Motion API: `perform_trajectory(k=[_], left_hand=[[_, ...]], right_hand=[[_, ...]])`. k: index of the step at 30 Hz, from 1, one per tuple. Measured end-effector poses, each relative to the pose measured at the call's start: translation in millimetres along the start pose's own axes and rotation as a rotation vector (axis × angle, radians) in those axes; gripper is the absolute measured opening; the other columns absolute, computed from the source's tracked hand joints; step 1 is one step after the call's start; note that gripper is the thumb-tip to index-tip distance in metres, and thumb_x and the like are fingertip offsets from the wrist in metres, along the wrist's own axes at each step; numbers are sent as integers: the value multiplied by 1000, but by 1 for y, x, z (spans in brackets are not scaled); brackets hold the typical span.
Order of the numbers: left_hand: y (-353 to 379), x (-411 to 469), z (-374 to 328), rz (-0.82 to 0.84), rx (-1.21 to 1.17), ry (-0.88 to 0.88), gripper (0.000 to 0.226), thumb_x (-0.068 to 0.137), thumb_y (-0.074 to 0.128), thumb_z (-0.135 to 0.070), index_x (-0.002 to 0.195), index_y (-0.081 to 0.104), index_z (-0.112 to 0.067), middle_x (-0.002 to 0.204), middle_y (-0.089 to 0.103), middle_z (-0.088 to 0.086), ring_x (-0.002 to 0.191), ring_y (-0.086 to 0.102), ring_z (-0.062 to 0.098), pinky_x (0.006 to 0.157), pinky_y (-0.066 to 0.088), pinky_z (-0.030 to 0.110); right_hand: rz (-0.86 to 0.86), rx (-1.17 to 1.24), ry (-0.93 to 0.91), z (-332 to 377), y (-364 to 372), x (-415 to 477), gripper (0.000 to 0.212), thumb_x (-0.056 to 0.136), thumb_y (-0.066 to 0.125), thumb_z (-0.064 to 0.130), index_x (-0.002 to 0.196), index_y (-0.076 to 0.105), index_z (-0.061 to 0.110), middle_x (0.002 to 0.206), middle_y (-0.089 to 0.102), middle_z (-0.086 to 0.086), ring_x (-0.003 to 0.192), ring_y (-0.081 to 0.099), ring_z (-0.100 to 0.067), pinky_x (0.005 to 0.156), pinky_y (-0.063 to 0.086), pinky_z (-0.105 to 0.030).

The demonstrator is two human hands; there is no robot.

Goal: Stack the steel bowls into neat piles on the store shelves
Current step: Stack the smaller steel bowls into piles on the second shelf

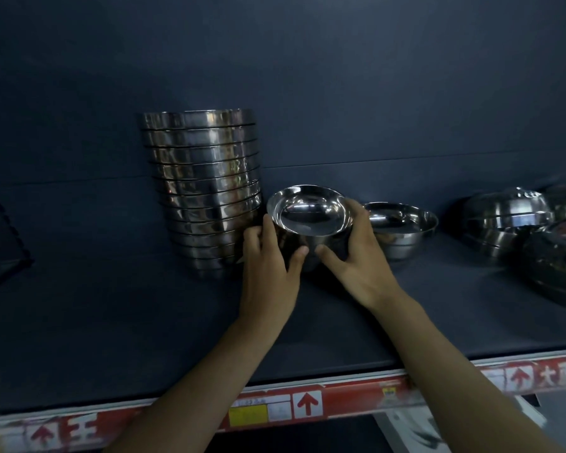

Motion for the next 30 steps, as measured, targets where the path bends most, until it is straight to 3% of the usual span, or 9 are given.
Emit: perform_trajectory(k=[8,10,14,17,18,20,23,27,30], left_hand=[[4,-1,0,55,64,9,72,94,64,-23,153,25,-9,139,36,8,126,50,23,103,48,38],[6,-2,-1,72,77,17,72,94,63,-23,153,25,-9,139,36,7,125,50,23,102,48,38],[8,0,-1,55,85,27,69,92,65,-19,151,30,-6,137,38,12,123,53,27,101,50,42],[6,1,-2,37,94,18,66,92,64,-18,149,33,-6,134,40,12,120,54,30,100,50,45],[5,1,-3,23,89,30,64,92,64,-17,148,35,-6,132,41,12,118,55,30,99,51,45],[1,0,-8,-17,61,67,60,91,63,-12,146,38,-6,126,44,11,111,56,27,94,50,38],[-3,-2,-24,-51,36,136,57,90,62,-7,143,42,-4,122,46,12,107,54,23,90,44,30],[18,-4,-68,29,-81,158,53,87,65,-4,138,50,-7,115,56,10,97,59,19,86,50,28],[64,-10,-112,320,-173,61,49,86,68,-14,133,55,-15,96,62,1,86,62,16,84,53,33]], right_hand=[[24,-86,-22,-8,7,4,81,82,69,7,149,22,10,146,39,-7,138,39,-17,116,30,-27],[10,-119,-27,-7,9,3,81,82,67,5,149,22,7,150,36,-11,142,35,-23,118,29,-33],[-1,-157,11,-3,11,2,81,83,66,6,151,20,4,157,28,-15,145,29,-25,117,23,-23],[43,-157,40,0,10,0,86,84,64,8,154,14,7,161,18,-16,151,17,-27,122,22,-39],[53,-151,41,4,8,-2,86,84,63,7,154,13,9,160,19,-14,150,17,-26,122,22,-38],[48,-138,32,14,-5,-9,81,84,63,5,153,20,12,154,28,-10,145,27,-21,118,22,-22],[-56,-144,-12,29,-41,-25,64,85,63,7,142,36,10,140,40,-7,129,37,-10,101,22,0],[-311,-256,-49,25,-110,-48,49,82,61,10,128,49,5,125,48,-10,116,44,-14,98,28,-6],[-523,-349,-2,10,-162,-67,38,81,58,12,118,54,4,116,50,-11,108,46,-17,95,30,-10]])
Point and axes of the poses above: each hand's wrist, its own x-axis towards the middle knuckle, its own y-axis out of the palm, z = x × y, the point moved 2 cm from there along x, towards the middle knuckle
